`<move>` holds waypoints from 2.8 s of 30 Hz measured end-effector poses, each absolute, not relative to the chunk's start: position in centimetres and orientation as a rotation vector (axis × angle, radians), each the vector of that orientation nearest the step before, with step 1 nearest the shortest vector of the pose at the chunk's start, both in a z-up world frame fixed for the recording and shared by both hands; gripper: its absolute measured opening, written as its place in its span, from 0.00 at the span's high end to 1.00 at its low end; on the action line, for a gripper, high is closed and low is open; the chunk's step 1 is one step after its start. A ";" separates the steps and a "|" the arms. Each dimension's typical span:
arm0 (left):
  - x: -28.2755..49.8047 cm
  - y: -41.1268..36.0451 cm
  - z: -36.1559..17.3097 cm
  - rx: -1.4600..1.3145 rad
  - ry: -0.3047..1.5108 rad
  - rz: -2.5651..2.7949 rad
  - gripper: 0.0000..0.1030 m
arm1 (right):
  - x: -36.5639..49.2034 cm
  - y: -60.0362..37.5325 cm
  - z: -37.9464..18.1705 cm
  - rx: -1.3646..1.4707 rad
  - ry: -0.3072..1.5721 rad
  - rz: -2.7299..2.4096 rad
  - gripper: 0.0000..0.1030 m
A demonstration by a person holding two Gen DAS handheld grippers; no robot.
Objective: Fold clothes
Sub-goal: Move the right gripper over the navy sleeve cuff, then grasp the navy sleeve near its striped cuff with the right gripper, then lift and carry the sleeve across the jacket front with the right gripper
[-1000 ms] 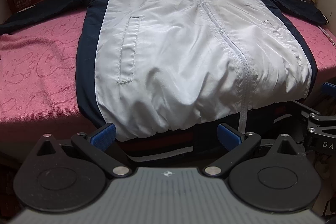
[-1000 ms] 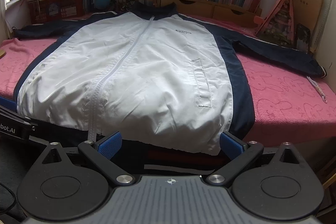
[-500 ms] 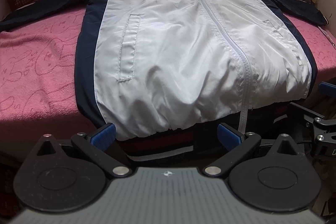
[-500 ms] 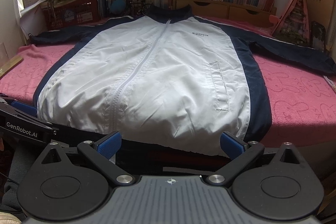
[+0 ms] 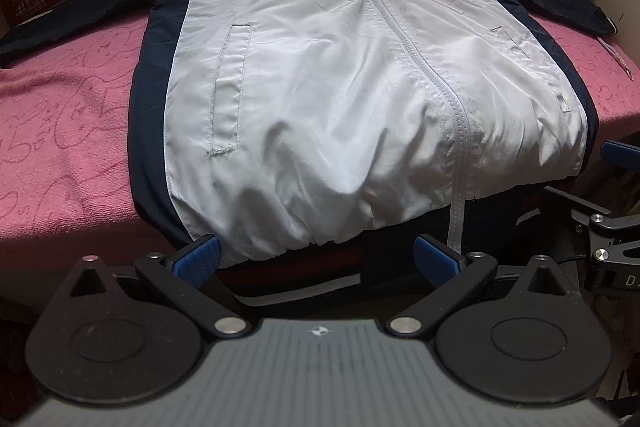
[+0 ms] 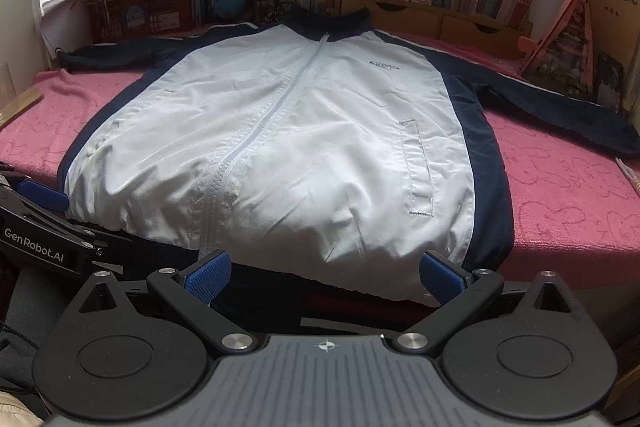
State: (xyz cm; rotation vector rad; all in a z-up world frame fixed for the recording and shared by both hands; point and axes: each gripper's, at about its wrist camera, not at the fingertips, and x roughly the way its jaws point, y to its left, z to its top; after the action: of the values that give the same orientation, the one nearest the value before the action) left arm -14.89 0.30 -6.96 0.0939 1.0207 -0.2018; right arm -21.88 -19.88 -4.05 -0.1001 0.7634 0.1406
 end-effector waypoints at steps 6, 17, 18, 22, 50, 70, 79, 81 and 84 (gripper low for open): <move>-13.9 0.8 -5.6 0.070 0.990 -0.254 0.00 | -21.9 -20.9 -3.7 -0.086 0.717 0.109 0.01; -6.1 4.1 -1.1 0.009 0.783 -0.086 0.00 | -13.1 -44.7 -3.2 0.640 0.313 -0.311 0.02; -5.4 4.3 -1.3 -0.014 0.791 -0.081 0.00 | -12.1 -46.7 -3.4 0.671 0.304 -0.342 0.02; -2.6 4.1 -2.5 -0.033 0.826 -0.037 0.00 | -8.2 -53.8 -4.2 0.708 0.285 -0.474 0.09; 3.3 2.1 -7.4 0.002 0.753 0.007 0.00 | 7.2 -68.2 -8.9 0.694 0.471 -0.670 0.74; 3.0 2.7 -7.6 0.004 0.701 -0.035 0.00 | 7.2 -51.3 4.6 0.579 0.281 -0.104 0.86; 3.0 3.2 -7.4 -0.020 0.694 -0.046 0.00 | 15.2 -31.1 3.8 0.488 0.419 0.344 0.86; 3.0 3.3 -7.4 -0.031 0.691 -0.050 0.00 | 16.2 -26.9 1.8 0.461 0.494 0.402 0.86; 2.9 3.5 -7.3 -0.045 0.687 -0.054 0.00 | 16.9 -21.8 -1.5 0.421 0.600 0.477 0.88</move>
State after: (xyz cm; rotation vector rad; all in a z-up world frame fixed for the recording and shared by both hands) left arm 2.92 3.50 -7.30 -0.0448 0.6867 -0.0545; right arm 16.87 -21.77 -1.46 0.4211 0.6004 0.4769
